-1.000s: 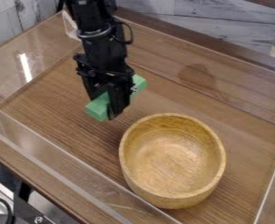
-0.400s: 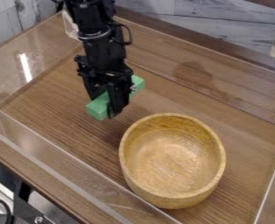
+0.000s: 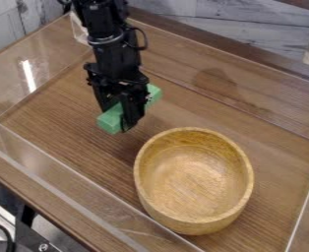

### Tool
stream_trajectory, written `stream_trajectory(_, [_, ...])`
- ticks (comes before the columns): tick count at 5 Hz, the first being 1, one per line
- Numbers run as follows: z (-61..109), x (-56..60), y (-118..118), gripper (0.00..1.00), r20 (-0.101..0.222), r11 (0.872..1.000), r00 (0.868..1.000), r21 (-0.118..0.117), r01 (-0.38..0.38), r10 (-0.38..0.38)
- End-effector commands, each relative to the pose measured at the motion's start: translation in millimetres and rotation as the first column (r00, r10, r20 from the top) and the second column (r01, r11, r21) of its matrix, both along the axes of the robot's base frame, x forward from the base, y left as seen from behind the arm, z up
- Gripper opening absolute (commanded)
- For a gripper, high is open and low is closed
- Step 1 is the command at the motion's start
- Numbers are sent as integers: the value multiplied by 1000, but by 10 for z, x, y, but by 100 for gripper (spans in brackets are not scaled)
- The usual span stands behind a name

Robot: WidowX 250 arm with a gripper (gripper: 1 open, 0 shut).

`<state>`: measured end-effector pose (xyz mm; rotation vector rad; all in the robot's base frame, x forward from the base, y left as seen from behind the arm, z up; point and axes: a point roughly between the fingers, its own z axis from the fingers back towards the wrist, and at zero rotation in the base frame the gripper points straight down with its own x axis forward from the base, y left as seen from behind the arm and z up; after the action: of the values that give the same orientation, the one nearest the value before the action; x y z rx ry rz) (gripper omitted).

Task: Remove the green block from inside the brown bowl and put it on the table

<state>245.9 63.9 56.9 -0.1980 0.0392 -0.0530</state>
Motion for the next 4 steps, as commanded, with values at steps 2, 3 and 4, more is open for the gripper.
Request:
stream_trajectory(2, [104, 150, 98, 0, 53, 1000, 999, 11, -14, 13])
stream_trajectory(3, [91, 165, 114, 0, 50, 1000, 999, 8, -15, 15])
stream_trajectory(4, [79, 180, 127, 0, 47, 1000, 999, 4, -17, 16])
